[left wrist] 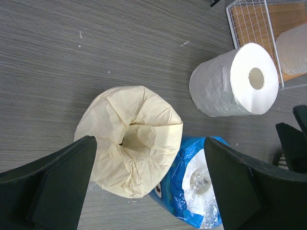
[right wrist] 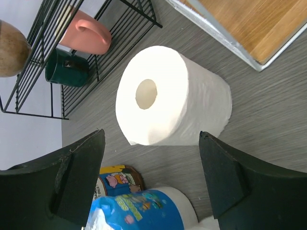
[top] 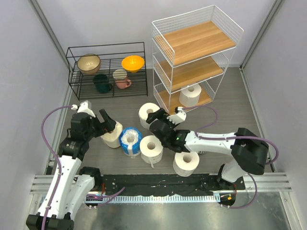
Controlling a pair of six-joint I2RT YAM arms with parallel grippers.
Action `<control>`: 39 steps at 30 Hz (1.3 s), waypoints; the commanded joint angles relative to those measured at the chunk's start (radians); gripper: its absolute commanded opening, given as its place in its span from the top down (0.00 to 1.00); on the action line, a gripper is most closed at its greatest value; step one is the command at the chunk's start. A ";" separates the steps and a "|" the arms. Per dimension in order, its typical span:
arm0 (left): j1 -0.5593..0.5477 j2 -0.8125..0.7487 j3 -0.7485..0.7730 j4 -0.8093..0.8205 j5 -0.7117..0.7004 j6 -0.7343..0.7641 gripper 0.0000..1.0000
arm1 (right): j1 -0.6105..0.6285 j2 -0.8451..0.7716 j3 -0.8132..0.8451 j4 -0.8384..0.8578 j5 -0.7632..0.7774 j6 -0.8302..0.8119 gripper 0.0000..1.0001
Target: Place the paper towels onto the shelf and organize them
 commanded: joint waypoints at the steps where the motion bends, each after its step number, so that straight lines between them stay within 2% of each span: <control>1: -0.002 -0.016 0.000 0.018 0.000 0.012 0.00 | -0.036 0.070 0.072 0.033 -0.019 0.052 0.16; 19: -0.004 -0.013 0.001 0.018 0.002 0.012 0.00 | -0.109 0.157 0.115 0.021 -0.128 0.047 0.17; 27: -0.004 -0.010 0.000 0.018 0.003 0.010 0.00 | -0.114 0.193 0.120 0.022 -0.137 0.055 0.26; 39: -0.004 -0.009 0.000 0.019 0.009 0.010 0.00 | -0.131 0.226 0.100 0.036 -0.145 0.075 0.27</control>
